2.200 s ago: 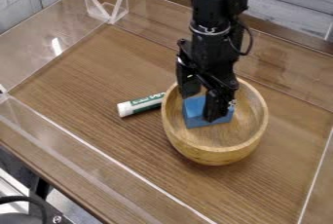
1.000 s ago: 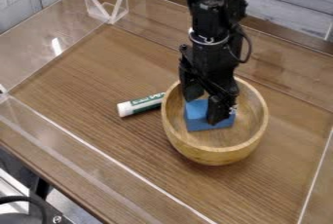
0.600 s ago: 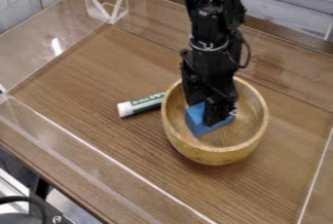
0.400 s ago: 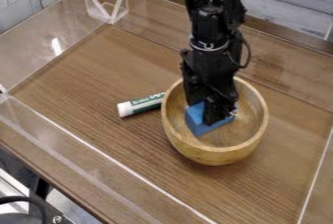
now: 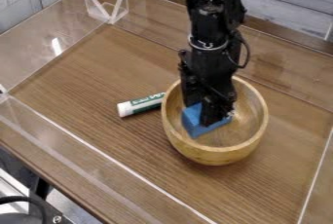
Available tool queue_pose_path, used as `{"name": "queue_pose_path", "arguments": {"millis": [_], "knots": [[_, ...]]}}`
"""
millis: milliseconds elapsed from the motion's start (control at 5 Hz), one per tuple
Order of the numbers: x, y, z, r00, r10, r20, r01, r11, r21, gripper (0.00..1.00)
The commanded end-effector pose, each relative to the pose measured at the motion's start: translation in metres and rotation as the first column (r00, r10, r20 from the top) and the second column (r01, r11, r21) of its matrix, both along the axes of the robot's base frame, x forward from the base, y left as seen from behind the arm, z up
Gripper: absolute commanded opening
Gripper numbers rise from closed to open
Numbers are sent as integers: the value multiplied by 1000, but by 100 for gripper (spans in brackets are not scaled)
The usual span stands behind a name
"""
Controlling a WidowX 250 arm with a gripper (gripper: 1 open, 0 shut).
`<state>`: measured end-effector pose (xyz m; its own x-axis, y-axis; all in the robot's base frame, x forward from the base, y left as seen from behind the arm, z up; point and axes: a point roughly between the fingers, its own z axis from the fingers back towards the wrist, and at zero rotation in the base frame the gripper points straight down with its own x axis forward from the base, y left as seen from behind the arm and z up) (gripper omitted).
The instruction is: Remove the blue block from inside the brown bowl and put it on the table
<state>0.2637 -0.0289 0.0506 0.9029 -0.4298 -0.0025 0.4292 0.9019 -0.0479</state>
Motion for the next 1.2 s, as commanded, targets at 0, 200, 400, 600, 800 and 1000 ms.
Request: {"name": "queue_pose_path", "arguments": {"millis": [0,200,400,600,800,1000], "knots": [[13,2,23,997,5,71,-5,1000,0,0],[13,3,27,998,5,65,-6,1000,3,0],[12,4,32,998,6,59,-6,1000,6,0],[13,6,38,998,9,56,-10,1000,11,0],[12,8,46,999,15,50,-16,1000,15,0],[13,10,56,999,24,46,-25,1000,19,0]]}}
